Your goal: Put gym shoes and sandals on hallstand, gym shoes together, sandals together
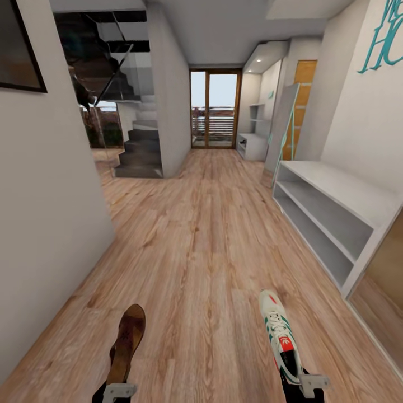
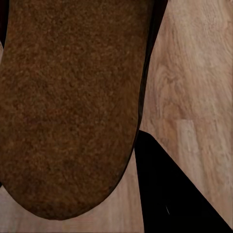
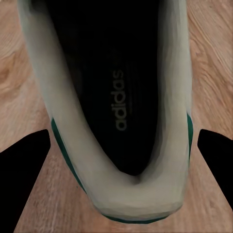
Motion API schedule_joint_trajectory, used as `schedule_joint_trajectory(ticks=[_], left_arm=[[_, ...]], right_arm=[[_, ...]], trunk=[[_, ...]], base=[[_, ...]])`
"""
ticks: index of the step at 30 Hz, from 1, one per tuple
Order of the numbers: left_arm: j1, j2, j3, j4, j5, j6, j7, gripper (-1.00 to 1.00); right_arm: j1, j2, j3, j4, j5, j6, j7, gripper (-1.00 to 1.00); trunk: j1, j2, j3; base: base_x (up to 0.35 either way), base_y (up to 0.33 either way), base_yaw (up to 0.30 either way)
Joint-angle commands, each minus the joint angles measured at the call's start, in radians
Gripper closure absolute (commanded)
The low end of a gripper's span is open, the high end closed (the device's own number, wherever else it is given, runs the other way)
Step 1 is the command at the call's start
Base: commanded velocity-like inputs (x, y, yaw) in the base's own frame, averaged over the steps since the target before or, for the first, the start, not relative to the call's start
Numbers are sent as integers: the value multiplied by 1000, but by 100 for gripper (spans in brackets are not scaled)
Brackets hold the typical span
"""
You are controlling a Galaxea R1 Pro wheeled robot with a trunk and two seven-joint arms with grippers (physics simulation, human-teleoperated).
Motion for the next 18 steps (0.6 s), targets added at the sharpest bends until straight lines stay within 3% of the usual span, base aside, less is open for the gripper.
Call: schedule_joint_trajectory(ticks=[1,18], left_arm=[[-1,-1,8,0,-10,-3,-3,100],[-1,-4,8,0,-10,-3,-4,100]], right_arm=[[-1,0,3,1,-5,-3,1,100],[-1,-3,3,0,-5,-3,2,100]], trunk=[[0,0,-1],[0,0,-1]], base=[[340,0,0],[340,0,0]])
